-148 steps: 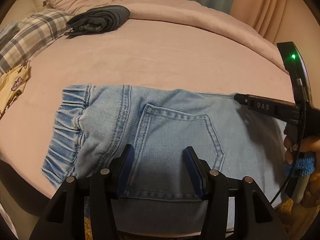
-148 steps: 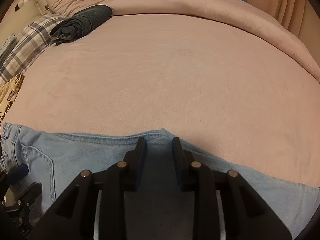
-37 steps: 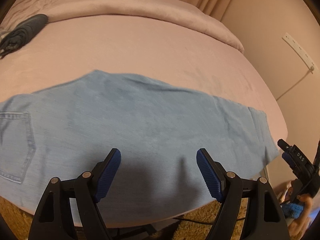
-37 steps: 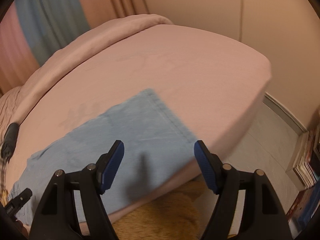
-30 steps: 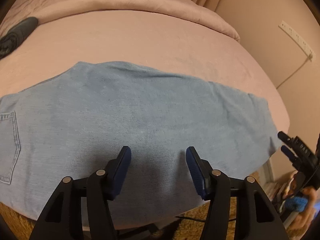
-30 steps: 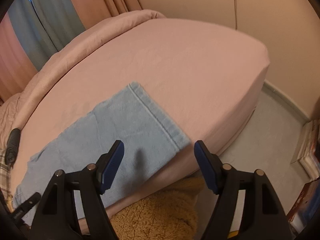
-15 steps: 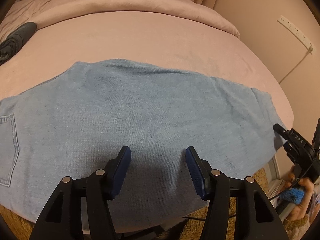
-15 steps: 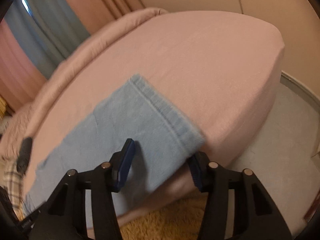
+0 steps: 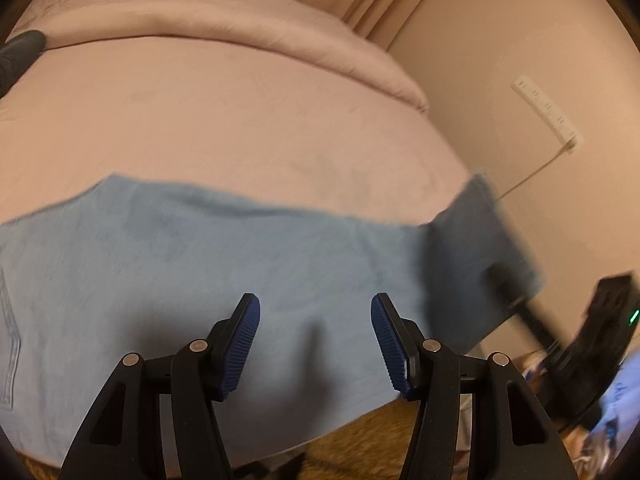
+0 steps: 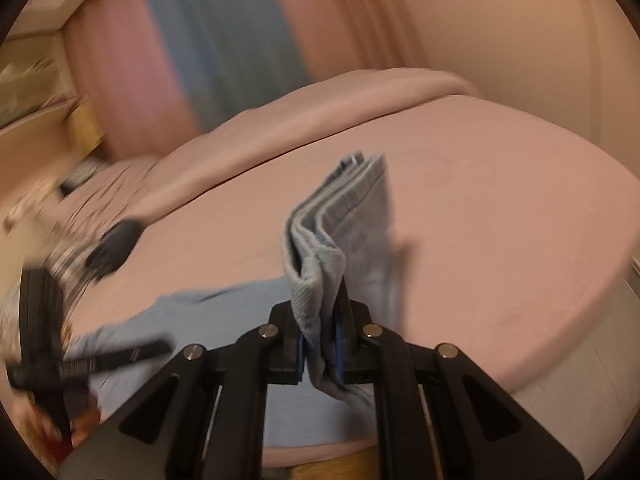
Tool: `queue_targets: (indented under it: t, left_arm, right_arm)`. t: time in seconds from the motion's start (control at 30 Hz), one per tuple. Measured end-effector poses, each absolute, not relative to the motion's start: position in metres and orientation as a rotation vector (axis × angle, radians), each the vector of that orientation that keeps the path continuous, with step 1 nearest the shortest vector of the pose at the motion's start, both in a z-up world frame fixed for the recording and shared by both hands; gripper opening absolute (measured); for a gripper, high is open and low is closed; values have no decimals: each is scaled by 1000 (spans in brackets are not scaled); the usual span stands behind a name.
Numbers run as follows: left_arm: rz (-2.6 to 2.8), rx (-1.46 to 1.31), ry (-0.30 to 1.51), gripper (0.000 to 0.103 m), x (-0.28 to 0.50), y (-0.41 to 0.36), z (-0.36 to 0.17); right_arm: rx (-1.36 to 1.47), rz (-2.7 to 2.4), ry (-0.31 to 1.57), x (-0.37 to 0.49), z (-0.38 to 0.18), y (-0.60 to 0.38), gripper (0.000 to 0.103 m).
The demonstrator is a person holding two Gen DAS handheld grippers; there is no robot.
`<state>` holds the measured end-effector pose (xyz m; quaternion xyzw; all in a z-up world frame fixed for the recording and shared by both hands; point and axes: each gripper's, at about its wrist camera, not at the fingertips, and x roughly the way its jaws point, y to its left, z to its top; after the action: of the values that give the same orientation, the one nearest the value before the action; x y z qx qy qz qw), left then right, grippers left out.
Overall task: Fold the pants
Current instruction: 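Grasp the folded leg hem with the right tool and lift it toward the waistband, then lay the hem over the jeans with the right tool while the left tool pinches the hem edge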
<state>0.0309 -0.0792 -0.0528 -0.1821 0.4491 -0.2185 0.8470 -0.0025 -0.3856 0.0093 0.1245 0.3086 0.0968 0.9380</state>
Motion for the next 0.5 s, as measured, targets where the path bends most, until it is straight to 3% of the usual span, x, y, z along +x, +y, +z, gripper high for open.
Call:
queue_targets:
  t: [0.43,0.47,0.5]
  left_arm:
    - [-615,-621,1085,58,91,-96,-84]
    - [-604,-613,1089,45,92,-98,-86]
    - [-578,-579,1103,18,90,-99,-87]
  right_arm:
    - [109,390,849,15,-44,-302,12]
    - [110,394,851,13,-44,-303,12]
    - [111,399,853,13,-44,-303,12]
